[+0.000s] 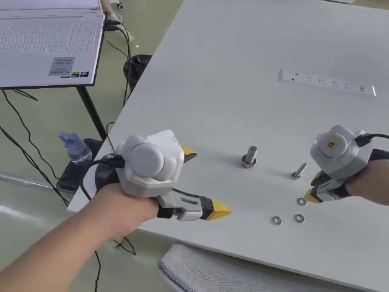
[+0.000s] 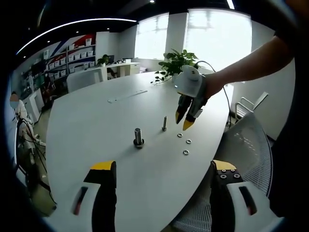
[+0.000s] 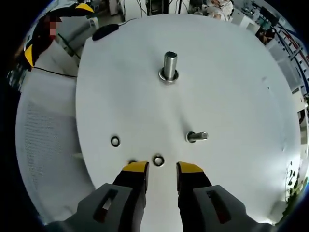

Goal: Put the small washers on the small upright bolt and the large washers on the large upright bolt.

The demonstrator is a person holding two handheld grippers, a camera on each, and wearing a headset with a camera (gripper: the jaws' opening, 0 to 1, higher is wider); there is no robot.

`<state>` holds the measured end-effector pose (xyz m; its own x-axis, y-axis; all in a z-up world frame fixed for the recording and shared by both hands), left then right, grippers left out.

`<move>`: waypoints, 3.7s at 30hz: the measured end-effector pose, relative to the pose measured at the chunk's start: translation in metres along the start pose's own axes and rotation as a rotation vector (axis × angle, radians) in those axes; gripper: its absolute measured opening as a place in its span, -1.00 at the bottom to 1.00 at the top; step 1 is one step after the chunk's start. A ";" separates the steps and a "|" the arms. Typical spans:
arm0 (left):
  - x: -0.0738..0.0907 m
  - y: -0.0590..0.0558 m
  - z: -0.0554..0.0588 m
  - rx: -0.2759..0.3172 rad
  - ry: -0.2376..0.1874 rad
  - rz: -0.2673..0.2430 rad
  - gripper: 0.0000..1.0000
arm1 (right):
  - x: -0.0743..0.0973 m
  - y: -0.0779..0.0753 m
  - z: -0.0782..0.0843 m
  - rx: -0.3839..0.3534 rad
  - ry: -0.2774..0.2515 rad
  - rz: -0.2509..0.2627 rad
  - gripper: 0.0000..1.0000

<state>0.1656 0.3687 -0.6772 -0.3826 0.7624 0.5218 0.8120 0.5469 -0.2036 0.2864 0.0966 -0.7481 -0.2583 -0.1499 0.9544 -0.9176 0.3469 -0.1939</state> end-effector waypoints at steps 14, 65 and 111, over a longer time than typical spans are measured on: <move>-0.002 -0.002 0.000 0.006 0.014 0.008 0.57 | -0.019 0.009 0.006 -0.021 0.007 0.021 -0.51; -0.002 -0.001 0.002 0.010 0.038 0.016 0.53 | -0.028 0.011 0.007 -0.060 0.068 0.010 -0.69; 0.000 -0.008 0.010 0.030 0.063 0.009 0.47 | -0.028 0.014 0.006 -0.036 0.056 0.006 -0.67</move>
<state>0.1548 0.3678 -0.6845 -0.3463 0.7446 0.5707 0.8015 0.5509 -0.2324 0.2793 0.1003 -0.7793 -0.2458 -0.0955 0.9646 -0.9042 0.3812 -0.1927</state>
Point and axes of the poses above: the centre of the closed fingertips' face, and the gripper's own axes: x roughly backward along the fingers, y roughly to its left, z roughly out of its underside, the point moved 9 cm from there along x, roughly backward along the fingers, and after that the axes turned 11 degrees about z, right-handed, at the moved point
